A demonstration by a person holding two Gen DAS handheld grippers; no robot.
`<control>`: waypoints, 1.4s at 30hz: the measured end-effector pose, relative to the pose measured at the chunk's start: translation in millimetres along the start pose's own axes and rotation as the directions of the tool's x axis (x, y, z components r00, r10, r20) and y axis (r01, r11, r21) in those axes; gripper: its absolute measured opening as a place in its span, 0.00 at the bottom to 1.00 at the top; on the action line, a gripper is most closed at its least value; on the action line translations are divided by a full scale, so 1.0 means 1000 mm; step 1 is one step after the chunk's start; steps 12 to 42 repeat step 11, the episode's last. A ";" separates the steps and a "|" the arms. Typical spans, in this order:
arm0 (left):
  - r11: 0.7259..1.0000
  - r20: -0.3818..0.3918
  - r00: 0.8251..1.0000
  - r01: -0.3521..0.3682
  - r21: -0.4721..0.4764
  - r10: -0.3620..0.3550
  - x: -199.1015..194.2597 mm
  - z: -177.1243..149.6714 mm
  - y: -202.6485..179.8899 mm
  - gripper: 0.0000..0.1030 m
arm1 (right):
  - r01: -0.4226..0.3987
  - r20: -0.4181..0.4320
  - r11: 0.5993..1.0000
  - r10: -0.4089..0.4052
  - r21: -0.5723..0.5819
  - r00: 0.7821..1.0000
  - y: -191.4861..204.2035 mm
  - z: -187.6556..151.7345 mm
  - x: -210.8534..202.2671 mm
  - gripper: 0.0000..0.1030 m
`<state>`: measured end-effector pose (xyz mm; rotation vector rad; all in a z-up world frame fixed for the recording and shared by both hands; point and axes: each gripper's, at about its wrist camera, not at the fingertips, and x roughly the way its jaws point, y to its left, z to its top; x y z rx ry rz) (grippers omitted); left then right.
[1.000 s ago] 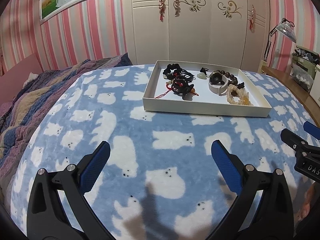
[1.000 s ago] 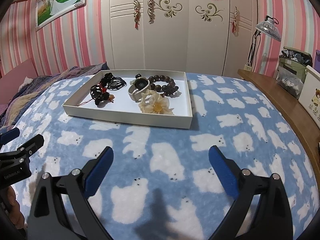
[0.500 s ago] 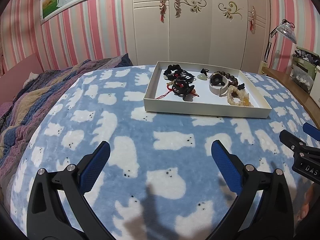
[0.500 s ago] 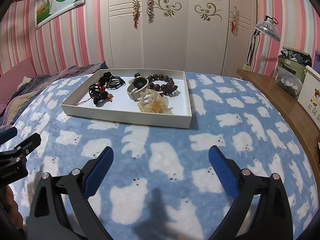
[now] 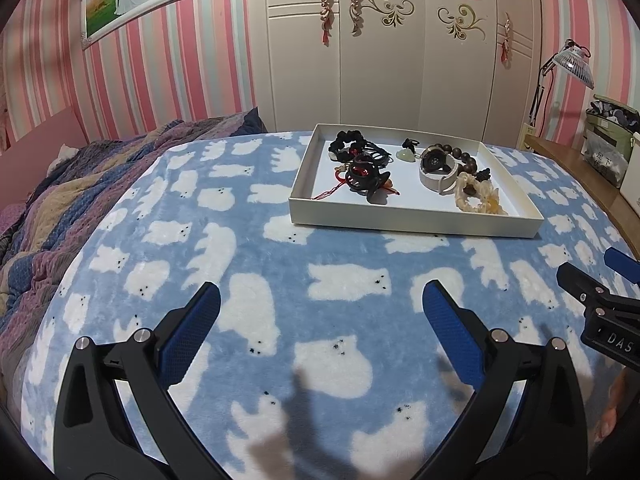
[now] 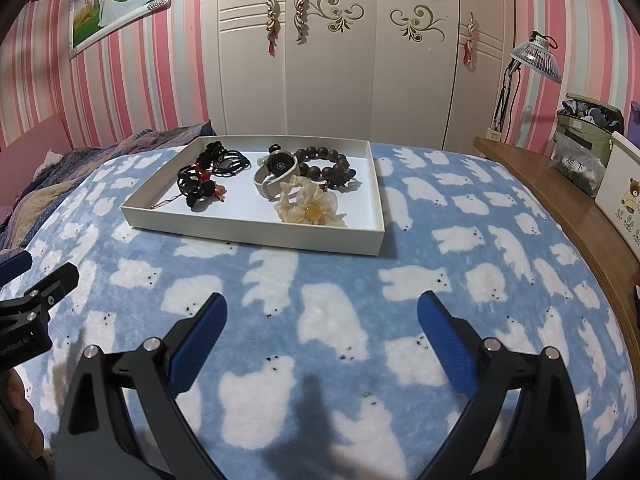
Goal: Organize jewelry
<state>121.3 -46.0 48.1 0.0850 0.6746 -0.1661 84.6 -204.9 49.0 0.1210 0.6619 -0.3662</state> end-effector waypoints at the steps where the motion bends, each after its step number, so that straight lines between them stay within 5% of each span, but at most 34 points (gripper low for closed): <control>1: 1.000 -0.006 1.000 0.006 -0.001 -0.006 0.000 0.000 0.000 0.97 | -0.001 0.000 1.000 0.001 0.001 1.000 0.000 0.000 0.000 0.93; 42: 1.000 -0.027 1.000 0.005 -0.012 -0.005 0.004 -0.001 0.002 0.97 | -0.001 -0.003 1.000 0.001 0.000 1.000 0.000 -0.003 0.002 0.93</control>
